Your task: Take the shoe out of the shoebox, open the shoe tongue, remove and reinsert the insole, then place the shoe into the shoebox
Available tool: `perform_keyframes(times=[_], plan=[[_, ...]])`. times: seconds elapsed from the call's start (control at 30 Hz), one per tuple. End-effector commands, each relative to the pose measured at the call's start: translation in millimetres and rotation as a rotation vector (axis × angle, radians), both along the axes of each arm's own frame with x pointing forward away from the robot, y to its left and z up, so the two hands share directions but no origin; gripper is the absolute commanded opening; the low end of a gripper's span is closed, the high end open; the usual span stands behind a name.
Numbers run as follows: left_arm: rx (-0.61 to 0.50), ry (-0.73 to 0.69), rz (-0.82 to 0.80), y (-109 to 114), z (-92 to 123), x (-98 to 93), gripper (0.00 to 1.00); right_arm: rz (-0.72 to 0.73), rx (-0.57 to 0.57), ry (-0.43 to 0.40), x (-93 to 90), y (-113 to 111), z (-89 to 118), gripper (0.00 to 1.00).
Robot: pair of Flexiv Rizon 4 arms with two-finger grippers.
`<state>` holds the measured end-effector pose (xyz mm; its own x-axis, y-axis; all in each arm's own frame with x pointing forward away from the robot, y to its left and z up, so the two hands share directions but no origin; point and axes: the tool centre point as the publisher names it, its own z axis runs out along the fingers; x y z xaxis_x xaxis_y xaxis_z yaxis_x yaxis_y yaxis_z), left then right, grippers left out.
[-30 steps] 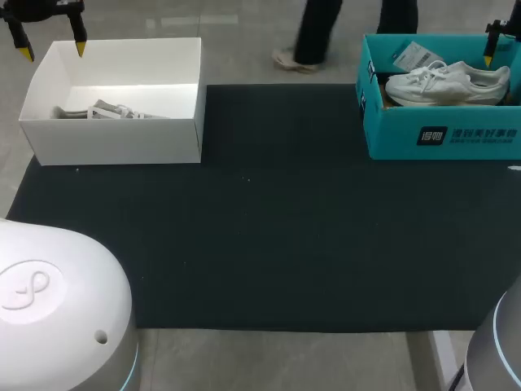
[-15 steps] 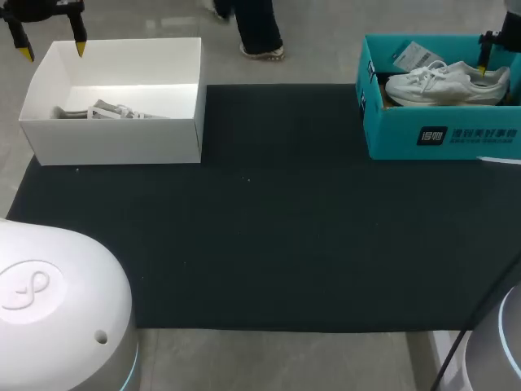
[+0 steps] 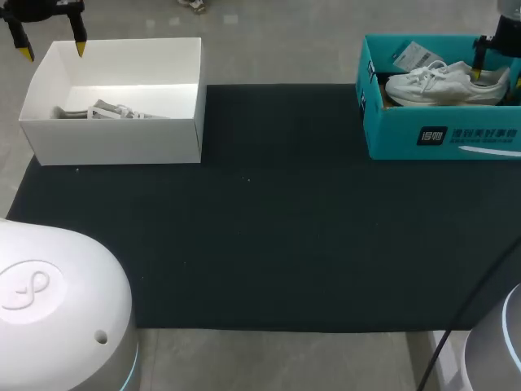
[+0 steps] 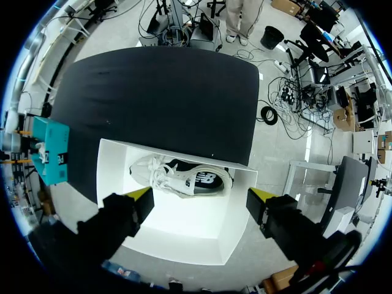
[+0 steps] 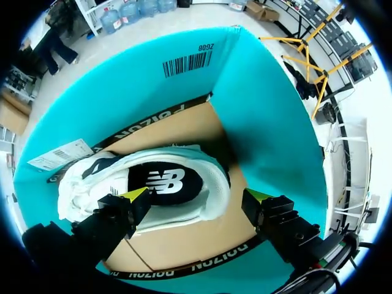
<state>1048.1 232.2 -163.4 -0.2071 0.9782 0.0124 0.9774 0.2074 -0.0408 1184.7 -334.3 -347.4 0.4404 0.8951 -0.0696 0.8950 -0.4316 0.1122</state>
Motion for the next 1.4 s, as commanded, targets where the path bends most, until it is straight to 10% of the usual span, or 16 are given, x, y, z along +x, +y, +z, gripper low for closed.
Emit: perform_keyframes(times=[0.03, 0.5, 0.63, 0.73, 0.97, 1.13, 1.4], plan=[[0.001, 0.001, -0.001, 0.4, 0.3, 0.2, 1.0, -0.002, 0.02, 0.043, 10.1, -1.4, -11.0, 1.0], [0.001, 0.001, -0.001, 0.4, 0.3, 0.2, 1.0, 0.016, 0.021, 0.094, 13.9, -14.8, -28.3, 0.99], [0.001, 0.001, -0.001, 0.4, 0.3, 0.2, 1.0, 0.02, 0.021, 0.103, 15.6, -19.4, -29.9, 0.49], [0.001, 0.001, -0.001, 0.4, 0.3, 0.2, 1.0, 0.025, 0.021, 0.106, 15.8, -20.1, -28.9, 0.37], [0.001, 0.001, -0.001, 0.4, 0.3, 0.2, 1.0, 0.041, 0.019, 0.116, 14.1, -22.5, -29.8, 0.33], [0.001, 0.001, -0.001, 0.4, 0.3, 0.2, 1.0, 0.029, 0.006, 0.139, 10.5, -24.2, -30.2, 0.0], [0.001, 0.001, -0.001, 0.4, 0.3, 0.2, 1.0, -0.005, -0.004, 0.139, 3.3, -28.8, -17.3, 0.0]])
